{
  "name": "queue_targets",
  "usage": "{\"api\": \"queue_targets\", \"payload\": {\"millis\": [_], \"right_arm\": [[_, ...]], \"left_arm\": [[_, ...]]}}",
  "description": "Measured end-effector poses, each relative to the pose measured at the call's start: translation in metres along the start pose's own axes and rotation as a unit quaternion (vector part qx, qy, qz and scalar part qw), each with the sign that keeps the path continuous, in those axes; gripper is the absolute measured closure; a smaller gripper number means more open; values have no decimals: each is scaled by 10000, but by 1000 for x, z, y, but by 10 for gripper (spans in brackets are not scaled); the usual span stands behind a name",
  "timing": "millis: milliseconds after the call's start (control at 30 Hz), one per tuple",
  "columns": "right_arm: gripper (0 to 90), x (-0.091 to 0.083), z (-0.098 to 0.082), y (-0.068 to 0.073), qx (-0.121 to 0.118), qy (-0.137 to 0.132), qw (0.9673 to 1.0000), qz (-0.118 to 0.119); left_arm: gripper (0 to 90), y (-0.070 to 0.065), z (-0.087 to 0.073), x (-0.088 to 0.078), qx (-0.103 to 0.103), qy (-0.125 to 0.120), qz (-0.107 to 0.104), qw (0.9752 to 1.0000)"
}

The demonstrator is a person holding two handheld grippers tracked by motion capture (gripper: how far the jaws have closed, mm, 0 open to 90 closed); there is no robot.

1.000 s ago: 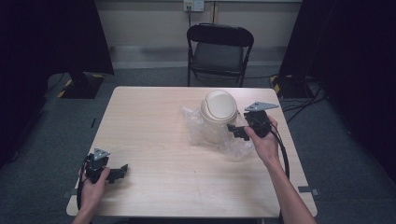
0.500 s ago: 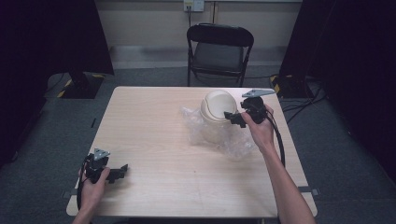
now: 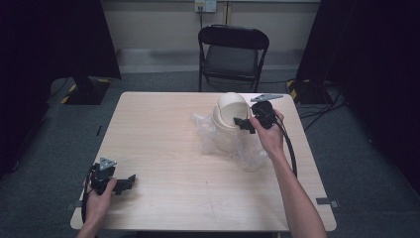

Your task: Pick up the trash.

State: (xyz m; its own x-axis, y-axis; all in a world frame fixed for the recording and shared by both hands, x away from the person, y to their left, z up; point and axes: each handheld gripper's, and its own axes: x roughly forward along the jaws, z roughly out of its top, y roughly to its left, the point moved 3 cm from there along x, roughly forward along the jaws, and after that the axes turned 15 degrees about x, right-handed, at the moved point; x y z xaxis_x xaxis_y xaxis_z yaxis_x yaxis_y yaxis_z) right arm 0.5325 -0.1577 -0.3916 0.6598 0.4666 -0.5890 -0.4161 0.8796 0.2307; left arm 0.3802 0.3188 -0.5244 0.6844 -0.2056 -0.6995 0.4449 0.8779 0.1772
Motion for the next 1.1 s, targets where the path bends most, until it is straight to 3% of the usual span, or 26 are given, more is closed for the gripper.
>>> {"api": "queue_targets", "payload": {"millis": [267,667,1100], "right_arm": [[134,8,-2,-2,-32,52,9999,-97],[138,31,-3,-12,277,-55,9994,-218],[143,30,-1,-12,358,-160,9992,-54]], "left_arm": [[0,0,0,0,1,0,1,10000],[0,0,0,0,0,-3,-2,10000],[0,0,0,0,0,0,0,10000]]}}
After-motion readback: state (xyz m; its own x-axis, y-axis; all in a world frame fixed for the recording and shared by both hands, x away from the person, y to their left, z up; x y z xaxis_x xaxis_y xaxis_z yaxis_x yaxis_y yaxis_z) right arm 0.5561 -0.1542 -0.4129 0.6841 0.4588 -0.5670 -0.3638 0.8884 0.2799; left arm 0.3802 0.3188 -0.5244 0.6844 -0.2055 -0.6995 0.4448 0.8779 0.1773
